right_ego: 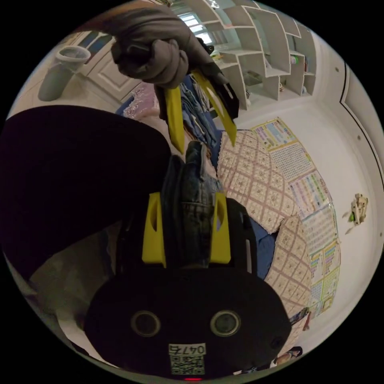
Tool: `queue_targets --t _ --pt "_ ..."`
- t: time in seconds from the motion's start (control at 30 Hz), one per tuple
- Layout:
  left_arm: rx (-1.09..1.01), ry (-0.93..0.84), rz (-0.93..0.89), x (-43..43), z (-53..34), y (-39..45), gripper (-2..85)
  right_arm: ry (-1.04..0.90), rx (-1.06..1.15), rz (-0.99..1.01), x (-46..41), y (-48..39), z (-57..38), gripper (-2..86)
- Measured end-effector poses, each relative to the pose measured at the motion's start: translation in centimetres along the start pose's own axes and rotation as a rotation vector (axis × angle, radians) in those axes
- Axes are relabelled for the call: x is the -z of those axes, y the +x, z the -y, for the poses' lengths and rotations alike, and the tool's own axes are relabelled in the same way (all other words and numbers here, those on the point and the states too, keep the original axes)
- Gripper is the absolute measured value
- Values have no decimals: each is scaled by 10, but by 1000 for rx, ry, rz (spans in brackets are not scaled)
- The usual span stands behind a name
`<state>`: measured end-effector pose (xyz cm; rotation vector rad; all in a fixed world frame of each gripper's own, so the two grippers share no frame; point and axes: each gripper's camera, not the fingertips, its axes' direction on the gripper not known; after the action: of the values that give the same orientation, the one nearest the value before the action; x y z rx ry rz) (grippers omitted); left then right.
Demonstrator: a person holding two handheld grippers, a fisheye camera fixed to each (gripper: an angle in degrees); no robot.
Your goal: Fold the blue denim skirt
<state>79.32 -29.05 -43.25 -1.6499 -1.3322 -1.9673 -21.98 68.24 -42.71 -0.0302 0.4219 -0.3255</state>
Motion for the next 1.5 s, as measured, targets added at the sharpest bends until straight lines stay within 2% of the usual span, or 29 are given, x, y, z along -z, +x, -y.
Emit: queue_targets --t 0.1,0.23,0.33,0.43,0.5,0.57,0.63,0.7,0.8,0.87,1.0,1.07,1.13,1.23,1.3,1.37,1.5 --pt "18 -5 11 -18 7 13 190 20 -20 21 3 36 -1 77" --pt "43 2 -24 -40 16 32 222 -14 -318 258 -2 154 -5 60" --pt "75 18 -176 -65 26 52 247 -17 -453 386 -12 231 -18 58" --pt "69 -3 -225 -103 39 84 266 -3 -495 449 -18 286 -32 61" --pt "44 -29 -209 -136 52 110 267 2 -485 491 -23 309 -38 67" --pt "37 -49 -196 -160 62 125 266 -23 -446 637 -32 337 -44 85" --pt "69 -73 -122 -180 69 134 257 17 -469 742 -28 366 -57 102" --pt "80 -55 -118 -193 72 145 230 41 -539 764 -17 406 -81 110" --pt "99 -44 -110 -209 78 162 191 24 -836 615 -9 492 -158 106" --pt "91 -38 -86 -220 81 175 172 -75 -1141 553 -29 560 -241 106" --pt "78 -38 -67 -242 90 207 136 -195 -1356 623 -75 634 -327 112" --pt "82 -36 -72 -251 93 220 123 -207 -1421 745 -104 671 -352 106" --pt "72 -29 -78 -260 96 235 114 -249 -1449 859 -126 692 -363 86" --pt "33 -13 -124 -273 101 261 101 -123 -1513 978 -131 736 -378 16" --pt "-62 -8 -201 -280 107 291 93 -110 -1445 935 -114 771 -373 4" --pt "-168 -10 -238 -283 113 328 90 -100 -1280 821 -70 822 -352 0" --pt "-398 -65 -322 -288 123 439 87 16 -1210 675 29 898 -361 0"
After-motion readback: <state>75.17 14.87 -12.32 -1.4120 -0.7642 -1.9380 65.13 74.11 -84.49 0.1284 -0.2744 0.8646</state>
